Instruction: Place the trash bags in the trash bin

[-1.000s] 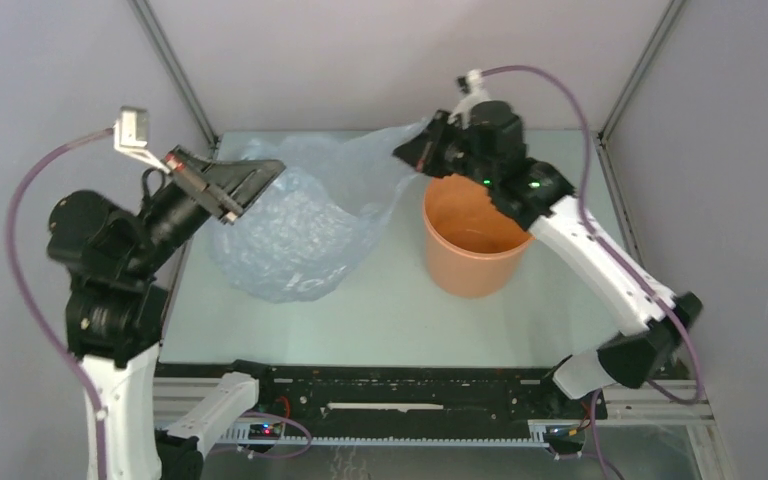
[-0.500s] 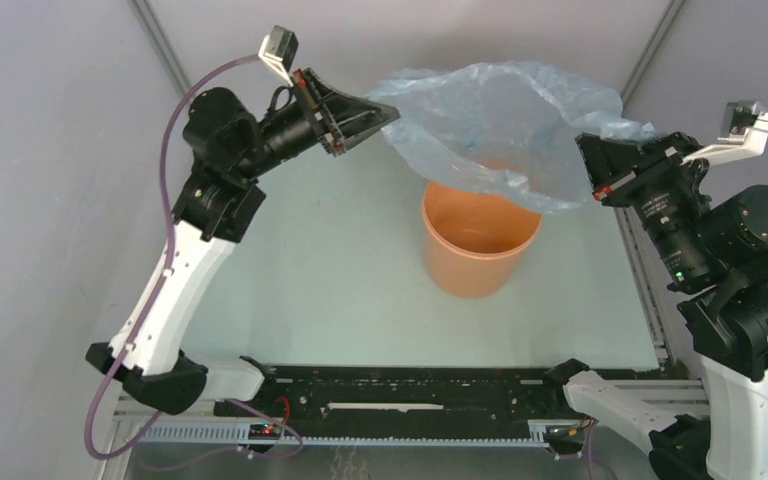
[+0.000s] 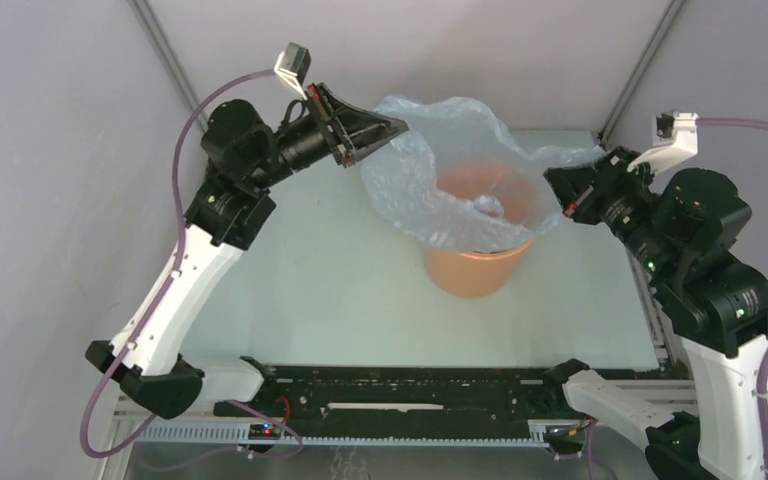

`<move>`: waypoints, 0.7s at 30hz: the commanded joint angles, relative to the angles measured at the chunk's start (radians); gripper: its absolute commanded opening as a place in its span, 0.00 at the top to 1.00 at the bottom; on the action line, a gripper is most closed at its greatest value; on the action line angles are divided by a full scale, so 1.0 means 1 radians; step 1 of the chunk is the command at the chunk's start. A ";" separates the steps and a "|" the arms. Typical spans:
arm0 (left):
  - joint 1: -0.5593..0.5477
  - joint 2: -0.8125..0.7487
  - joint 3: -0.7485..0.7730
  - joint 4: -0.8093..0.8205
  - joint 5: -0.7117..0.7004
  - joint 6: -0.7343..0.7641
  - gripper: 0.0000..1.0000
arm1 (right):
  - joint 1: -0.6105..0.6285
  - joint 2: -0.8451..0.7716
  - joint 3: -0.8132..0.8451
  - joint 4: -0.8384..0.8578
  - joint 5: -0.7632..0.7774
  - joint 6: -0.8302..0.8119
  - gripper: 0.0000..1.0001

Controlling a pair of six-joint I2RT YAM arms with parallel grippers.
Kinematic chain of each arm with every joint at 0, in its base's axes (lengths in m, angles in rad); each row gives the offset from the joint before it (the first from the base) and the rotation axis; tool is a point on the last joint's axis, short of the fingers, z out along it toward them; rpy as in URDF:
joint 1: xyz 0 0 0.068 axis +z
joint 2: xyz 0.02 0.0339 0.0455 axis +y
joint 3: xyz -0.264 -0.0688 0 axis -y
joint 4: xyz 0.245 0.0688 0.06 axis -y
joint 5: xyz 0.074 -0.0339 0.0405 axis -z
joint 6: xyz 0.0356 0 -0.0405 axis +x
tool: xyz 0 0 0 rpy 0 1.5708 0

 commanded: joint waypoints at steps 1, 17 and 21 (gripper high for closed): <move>-0.087 0.068 0.037 0.053 0.049 -0.011 1.00 | -0.006 -0.073 -0.039 -0.014 0.013 0.061 1.00; -0.174 0.330 0.106 0.116 0.080 -0.075 1.00 | -0.019 -0.154 -0.216 -0.139 0.179 0.008 0.73; -0.125 0.241 -0.062 0.223 0.048 -0.115 1.00 | -0.021 -0.087 -0.105 -0.254 0.169 -0.060 0.45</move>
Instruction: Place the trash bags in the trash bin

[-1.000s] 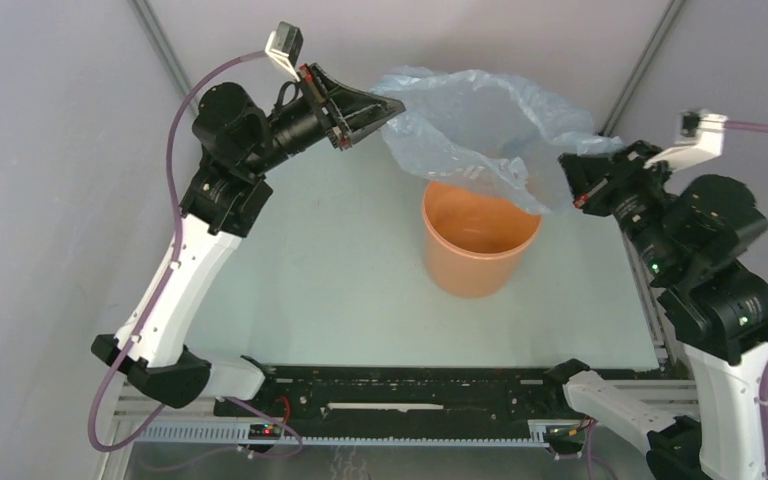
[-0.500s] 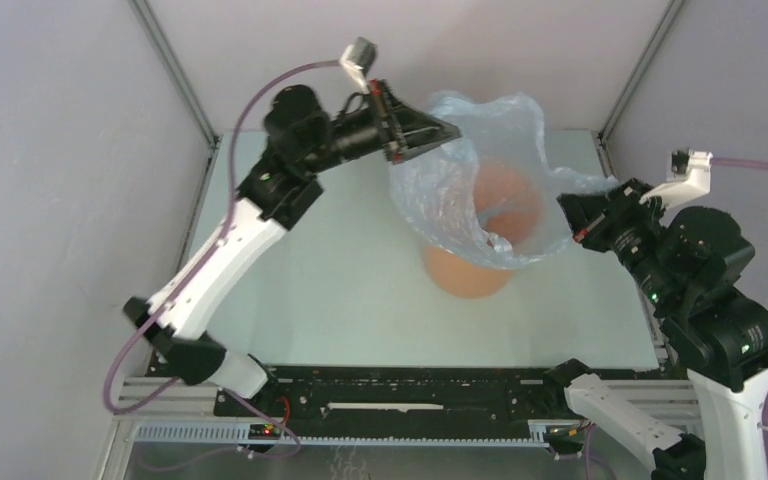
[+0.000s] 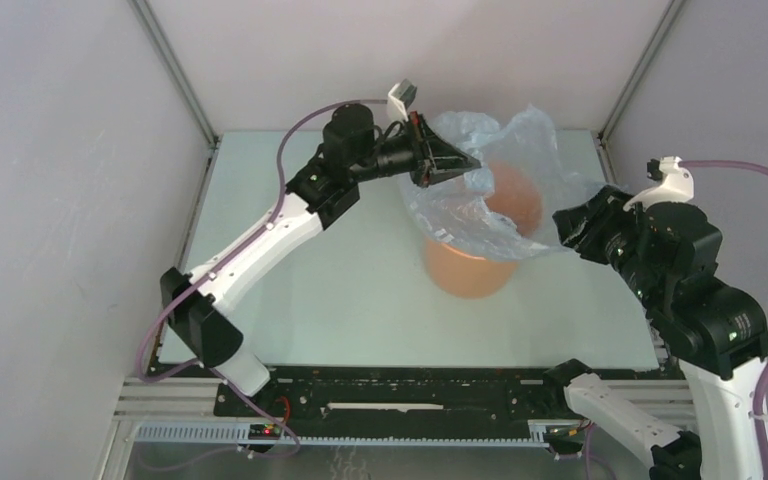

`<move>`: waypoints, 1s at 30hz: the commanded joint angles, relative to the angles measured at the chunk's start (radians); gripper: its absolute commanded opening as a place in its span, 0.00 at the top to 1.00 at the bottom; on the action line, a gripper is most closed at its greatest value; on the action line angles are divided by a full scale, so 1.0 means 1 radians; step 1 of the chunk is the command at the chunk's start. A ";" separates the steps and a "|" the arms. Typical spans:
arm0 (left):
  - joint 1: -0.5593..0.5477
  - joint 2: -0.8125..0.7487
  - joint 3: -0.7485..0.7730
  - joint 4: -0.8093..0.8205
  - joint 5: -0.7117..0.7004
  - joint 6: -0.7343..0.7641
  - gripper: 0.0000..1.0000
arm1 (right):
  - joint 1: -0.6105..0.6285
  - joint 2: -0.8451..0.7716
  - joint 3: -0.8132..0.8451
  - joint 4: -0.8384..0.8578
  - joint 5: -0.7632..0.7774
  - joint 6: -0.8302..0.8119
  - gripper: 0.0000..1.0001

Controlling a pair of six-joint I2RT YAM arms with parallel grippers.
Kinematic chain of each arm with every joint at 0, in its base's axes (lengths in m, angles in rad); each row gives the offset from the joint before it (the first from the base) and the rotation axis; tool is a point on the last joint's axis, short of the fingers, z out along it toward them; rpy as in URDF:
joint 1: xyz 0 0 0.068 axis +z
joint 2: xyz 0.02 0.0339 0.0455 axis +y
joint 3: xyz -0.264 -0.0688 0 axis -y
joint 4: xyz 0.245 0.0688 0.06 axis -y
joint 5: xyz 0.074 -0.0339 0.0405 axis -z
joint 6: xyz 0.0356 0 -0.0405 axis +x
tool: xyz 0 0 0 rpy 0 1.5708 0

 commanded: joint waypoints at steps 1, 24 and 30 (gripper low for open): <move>0.051 -0.122 -0.100 0.115 -0.026 -0.023 1.00 | -0.008 0.070 0.125 -0.114 0.019 -0.086 0.36; 0.041 -0.117 -0.111 0.117 -0.036 -0.085 1.00 | 0.112 0.519 0.597 0.139 -0.164 -0.143 0.43; 0.055 -0.162 -0.141 0.110 -0.070 -0.082 1.00 | 0.072 0.575 0.363 0.235 -0.148 -0.056 0.68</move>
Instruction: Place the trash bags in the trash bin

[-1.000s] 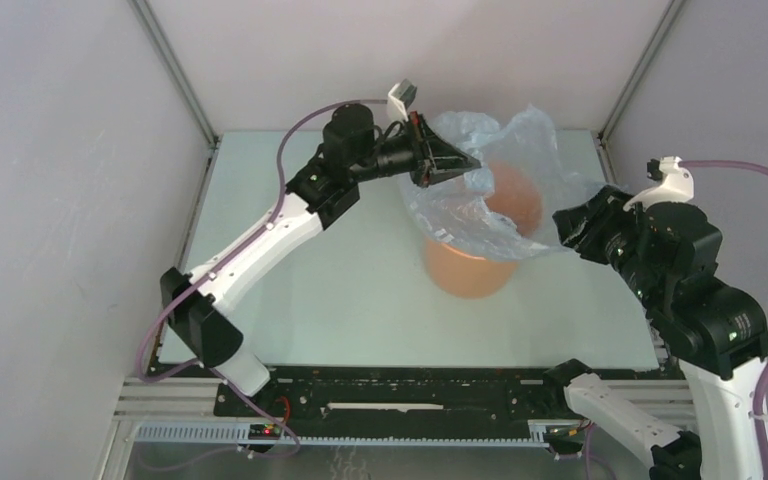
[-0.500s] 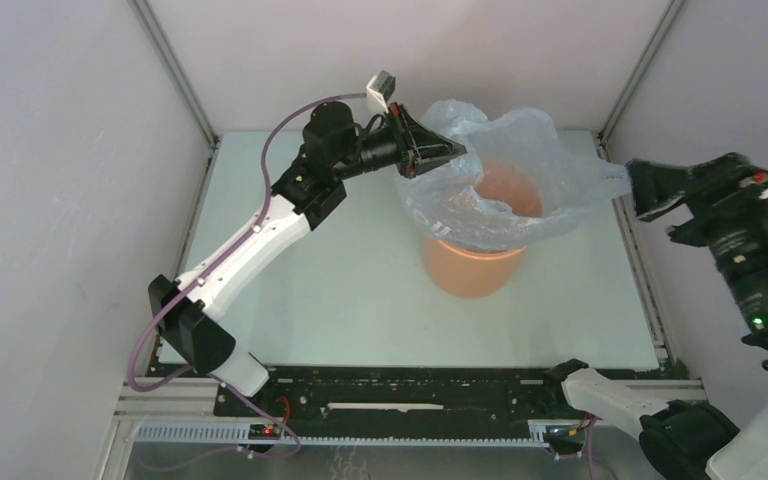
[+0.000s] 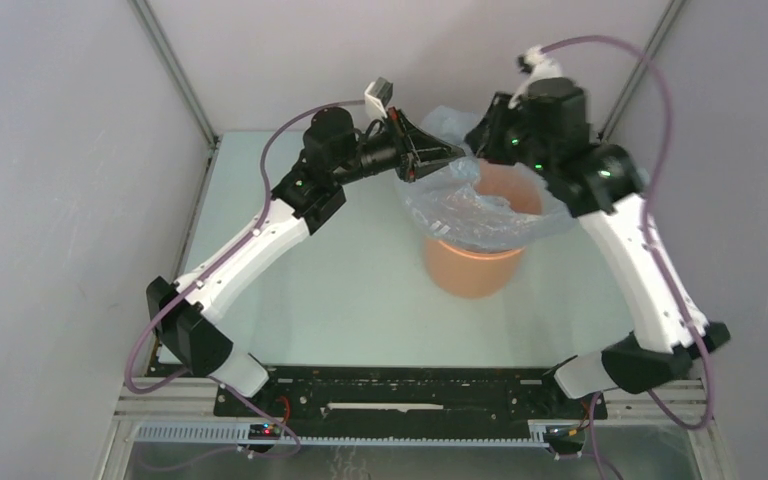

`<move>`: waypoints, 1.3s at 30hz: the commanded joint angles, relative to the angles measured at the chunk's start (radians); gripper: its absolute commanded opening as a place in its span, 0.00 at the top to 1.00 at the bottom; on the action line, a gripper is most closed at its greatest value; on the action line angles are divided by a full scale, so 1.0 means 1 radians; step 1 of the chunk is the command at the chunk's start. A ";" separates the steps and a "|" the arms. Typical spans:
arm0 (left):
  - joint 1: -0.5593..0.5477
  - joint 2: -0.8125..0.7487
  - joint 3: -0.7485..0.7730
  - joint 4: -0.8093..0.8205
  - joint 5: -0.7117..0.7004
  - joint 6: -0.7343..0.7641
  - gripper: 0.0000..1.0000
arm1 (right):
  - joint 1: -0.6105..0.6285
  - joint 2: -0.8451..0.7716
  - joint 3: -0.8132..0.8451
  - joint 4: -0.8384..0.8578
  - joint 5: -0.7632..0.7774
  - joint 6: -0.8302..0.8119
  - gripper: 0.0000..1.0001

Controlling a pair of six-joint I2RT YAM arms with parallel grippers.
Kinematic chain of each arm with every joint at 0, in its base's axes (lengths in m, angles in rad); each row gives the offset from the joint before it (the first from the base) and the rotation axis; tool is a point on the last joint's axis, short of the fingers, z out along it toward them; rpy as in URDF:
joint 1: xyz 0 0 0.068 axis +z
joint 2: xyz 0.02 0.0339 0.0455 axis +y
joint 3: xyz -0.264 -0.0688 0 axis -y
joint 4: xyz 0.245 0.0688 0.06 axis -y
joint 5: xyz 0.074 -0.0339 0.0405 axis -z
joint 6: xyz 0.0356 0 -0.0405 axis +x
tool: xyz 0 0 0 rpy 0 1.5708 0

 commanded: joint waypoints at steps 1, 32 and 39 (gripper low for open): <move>0.014 -0.075 -0.016 0.011 -0.036 0.003 1.00 | -0.037 -0.056 -0.226 0.134 0.004 0.067 0.71; -0.016 0.087 0.128 0.136 0.097 -0.107 1.00 | -0.066 -0.318 -0.715 0.167 0.249 -0.078 0.82; 0.000 0.086 0.125 0.228 0.157 -0.155 1.00 | -0.025 -0.287 -0.724 0.427 -0.164 0.085 0.61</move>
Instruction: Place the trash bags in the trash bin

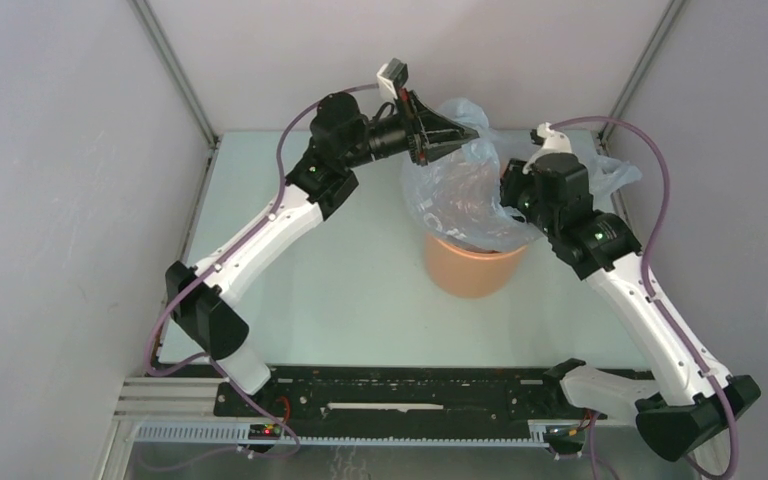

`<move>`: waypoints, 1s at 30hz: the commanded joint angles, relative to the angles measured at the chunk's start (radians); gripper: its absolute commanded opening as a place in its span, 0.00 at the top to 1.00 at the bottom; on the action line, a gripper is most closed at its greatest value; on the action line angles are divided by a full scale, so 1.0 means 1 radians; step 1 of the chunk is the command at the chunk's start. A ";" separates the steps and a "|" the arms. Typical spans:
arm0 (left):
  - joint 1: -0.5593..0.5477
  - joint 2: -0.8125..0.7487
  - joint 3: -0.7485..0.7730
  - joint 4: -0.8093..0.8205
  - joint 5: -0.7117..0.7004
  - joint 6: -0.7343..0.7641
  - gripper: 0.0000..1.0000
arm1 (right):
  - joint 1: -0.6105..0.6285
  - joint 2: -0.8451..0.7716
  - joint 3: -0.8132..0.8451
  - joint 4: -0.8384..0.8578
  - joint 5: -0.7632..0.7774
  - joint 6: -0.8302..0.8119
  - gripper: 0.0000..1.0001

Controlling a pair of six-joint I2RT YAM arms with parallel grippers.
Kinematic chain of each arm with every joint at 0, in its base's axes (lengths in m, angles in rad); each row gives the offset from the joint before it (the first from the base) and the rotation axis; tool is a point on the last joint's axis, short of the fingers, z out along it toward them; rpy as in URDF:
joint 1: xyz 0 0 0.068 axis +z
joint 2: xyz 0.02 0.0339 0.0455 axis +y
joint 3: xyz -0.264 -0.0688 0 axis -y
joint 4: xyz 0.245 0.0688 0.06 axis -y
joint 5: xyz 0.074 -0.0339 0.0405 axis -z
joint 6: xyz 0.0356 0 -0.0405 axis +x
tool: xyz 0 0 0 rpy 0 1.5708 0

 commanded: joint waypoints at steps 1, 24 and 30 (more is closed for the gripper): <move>0.001 -0.028 0.001 0.105 0.067 -0.040 1.00 | 0.056 0.054 0.004 0.244 -0.223 0.099 0.58; -0.002 -0.020 0.052 -0.194 0.073 0.112 1.00 | 0.068 0.306 -0.269 0.256 0.265 0.096 0.65; 0.016 0.012 0.140 -0.239 0.078 0.147 0.99 | 0.028 0.362 -0.245 0.181 0.217 0.106 0.64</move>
